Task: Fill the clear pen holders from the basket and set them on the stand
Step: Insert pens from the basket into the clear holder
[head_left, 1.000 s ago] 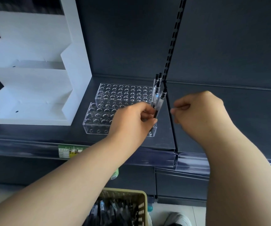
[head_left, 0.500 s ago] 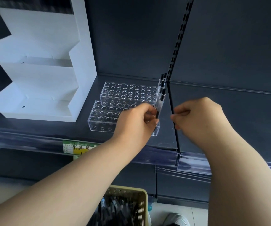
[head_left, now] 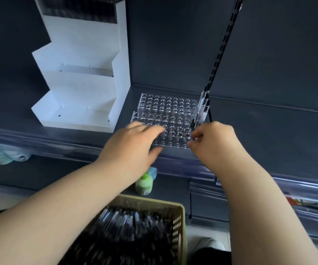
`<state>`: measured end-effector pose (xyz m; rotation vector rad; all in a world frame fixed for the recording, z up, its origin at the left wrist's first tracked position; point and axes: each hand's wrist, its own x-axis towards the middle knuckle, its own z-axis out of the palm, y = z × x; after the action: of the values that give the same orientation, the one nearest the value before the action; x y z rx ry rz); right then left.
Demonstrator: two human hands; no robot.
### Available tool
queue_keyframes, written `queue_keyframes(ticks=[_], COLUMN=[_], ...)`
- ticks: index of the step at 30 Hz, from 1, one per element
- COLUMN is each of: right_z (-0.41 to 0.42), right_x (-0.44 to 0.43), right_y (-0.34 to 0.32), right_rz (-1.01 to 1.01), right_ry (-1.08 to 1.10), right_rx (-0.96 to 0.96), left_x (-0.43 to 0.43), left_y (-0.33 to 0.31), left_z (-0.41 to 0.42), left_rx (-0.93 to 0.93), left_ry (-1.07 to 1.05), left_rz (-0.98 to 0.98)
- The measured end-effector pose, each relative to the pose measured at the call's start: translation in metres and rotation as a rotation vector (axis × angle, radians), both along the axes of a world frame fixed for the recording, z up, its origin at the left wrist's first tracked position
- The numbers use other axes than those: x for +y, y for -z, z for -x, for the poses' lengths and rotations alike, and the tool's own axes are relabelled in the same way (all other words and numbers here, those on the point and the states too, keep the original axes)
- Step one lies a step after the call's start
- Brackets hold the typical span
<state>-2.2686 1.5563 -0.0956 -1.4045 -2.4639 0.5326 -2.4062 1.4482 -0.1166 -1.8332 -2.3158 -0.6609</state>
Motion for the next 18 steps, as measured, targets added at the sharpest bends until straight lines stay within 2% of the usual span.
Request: queue_keyframes(ticks=[4,8,10,16,18], right_z=[0.007,0.014,0.014,0.016,0.019], right_x=[-0.026,-0.066,-0.084,-0.13,-0.143], right_y=[0.011,0.036,0.054,0.106,0.121], right_rz=[0.003,0.029,0.075,0.254,0.301], right_ry=[-0.079,-0.215,-0.244,-0.173,-0.142], right_rx=[-0.108,-0.282,-0.364,-0.492,-0.463], left_x=[-0.075,-0.123,-0.129,-0.131,-0.131], left_y=[0.025,0.056,0.063,0.067,0.072], left_z=[0.019,0.025,0.026,0.03,0.029], left_rx=[0.114,-0.069,-0.143,-0.204,-0.203], left_ry=[0.019,-0.055,-0.066,-0.032,-0.024], left_rz=[0.094,0.433,0.534,0.573,0.621])
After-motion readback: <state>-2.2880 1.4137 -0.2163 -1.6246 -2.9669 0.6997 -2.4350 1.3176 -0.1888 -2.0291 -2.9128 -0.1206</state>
